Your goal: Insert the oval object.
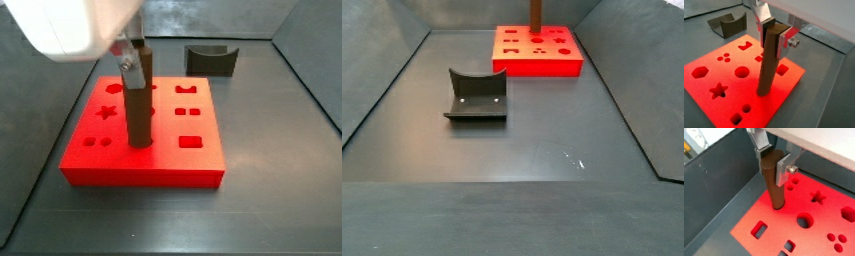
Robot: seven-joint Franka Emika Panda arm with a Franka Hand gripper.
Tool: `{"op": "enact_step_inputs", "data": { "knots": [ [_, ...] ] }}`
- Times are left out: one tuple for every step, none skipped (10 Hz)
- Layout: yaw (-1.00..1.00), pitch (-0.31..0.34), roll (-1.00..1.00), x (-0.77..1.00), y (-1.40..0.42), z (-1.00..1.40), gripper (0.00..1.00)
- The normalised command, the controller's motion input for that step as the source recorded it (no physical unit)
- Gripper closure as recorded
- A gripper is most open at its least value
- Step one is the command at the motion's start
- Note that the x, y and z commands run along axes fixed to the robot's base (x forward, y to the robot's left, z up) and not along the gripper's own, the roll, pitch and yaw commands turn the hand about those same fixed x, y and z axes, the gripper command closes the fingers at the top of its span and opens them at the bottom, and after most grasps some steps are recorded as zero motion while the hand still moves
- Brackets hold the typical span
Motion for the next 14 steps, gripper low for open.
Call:
{"op": "enact_step_inputs", "data": {
  "knots": [
    [0.15,0.000,0.12,0.17,0.02,-0.25,1.00],
    [0.17,0.000,0.10,0.07,0.00,-0.26,1.00],
    [0.17,-0.010,0.14,-0.01,0.00,-0.42,1.00],
    [0.09,-0.031,0.12,0.00,-0.01,-0.65,1.00],
    [0.04,-0.114,0.05,-0.08,-0.04,-0.79,1.00],
    [0.06,-0.120,0.06,-0.07,-0.08,-0.84,1.00],
    [0.08,-0.067,0.13,0.00,-0.17,-0.85,1.00],
    [0.08,-0.057,0.15,-0.04,-0.16,-0.85,1.00],
    [0.07,-0.079,0.13,-0.33,0.00,-0.77,1.00],
    [0.01,-0.169,-0.01,-0.59,0.09,-0.72,1.00],
    [0.04,-0.206,-0.08,-0.48,0.08,-0.71,1.00],
    [0.09,-0.230,-0.14,-0.29,0.06,-0.56,1.00],
    [0.14,-0.216,-0.20,-0.13,0.00,-0.36,1.00],
    [0.00,0.000,0.00,0.00,0.00,0.00,1.00]
  ]
}}
